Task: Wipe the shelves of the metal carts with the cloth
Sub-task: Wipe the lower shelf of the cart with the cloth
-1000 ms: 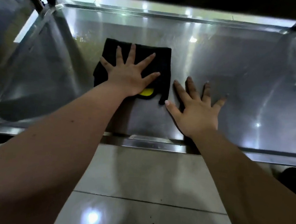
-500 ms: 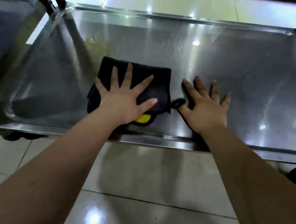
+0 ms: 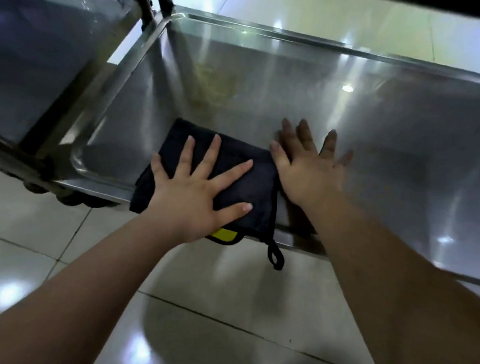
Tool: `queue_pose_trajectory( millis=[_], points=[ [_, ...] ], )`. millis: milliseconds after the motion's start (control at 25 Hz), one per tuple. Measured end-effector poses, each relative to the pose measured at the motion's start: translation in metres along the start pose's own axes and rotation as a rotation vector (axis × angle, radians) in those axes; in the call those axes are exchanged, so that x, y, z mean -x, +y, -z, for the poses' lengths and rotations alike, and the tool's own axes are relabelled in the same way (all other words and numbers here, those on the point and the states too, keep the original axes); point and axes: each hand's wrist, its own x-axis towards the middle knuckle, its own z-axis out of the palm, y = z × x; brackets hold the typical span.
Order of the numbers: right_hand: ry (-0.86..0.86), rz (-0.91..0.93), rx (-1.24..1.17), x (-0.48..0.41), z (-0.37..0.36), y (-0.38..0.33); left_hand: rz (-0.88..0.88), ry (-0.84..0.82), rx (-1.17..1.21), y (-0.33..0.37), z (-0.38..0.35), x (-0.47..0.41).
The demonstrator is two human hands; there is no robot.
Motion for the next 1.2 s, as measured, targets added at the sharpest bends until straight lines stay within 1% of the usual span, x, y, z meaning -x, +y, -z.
queue_pose_trajectory(
  millis=[120, 240, 400, 520, 640, 760, 880, 960, 1040, 1120, 1200],
  points=[
    [0.021, -0.021, 0.093, 0.009, -0.013, 0.004, 0.001, 0.04, -0.016, -0.02, 0.005, -0.022],
    [0.002, -0.033, 0.132, 0.009, -0.009, 0.005, 0.008, 0.069, -0.014, -0.03, 0.016, -0.073],
    [0.01, -0.043, 0.125, 0.01, -0.009, 0.003, 0.023, 0.073, 0.034, -0.033, 0.044, -0.156],
    [0.016, -0.051, 0.105, 0.009, -0.009, 0.003, 0.052, 0.054, 0.061, -0.029, 0.054, -0.18],
    [0.03, -0.044, 0.078, 0.009, -0.01, 0.005, 0.007, 0.067, 0.036, -0.035, 0.047, -0.149],
    [0.033, -0.05, 0.071, 0.009, -0.01, 0.004, -0.03, 0.031, 0.011, -0.055, 0.027, -0.074],
    [0.013, -0.082, 0.071, 0.009, -0.009, 0.002, 0.008, 0.002, -0.009, -0.071, 0.011, -0.009],
    [0.006, -0.116, 0.04, 0.007, -0.005, -0.01, 0.024, 0.004, 0.011, -0.073, 0.008, 0.0],
    [-0.001, -0.101, -0.044, 0.005, -0.005, -0.035, 0.016, 0.013, 0.045, -0.075, 0.008, -0.003],
    [0.008, -0.044, 0.025, 0.012, -0.013, -0.058, 0.008, 0.035, 0.079, -0.08, 0.008, -0.003],
    [0.034, -0.016, 0.109, 0.018, -0.023, -0.066, 0.039, 0.078, 0.103, -0.09, 0.005, -0.003]
  ],
)
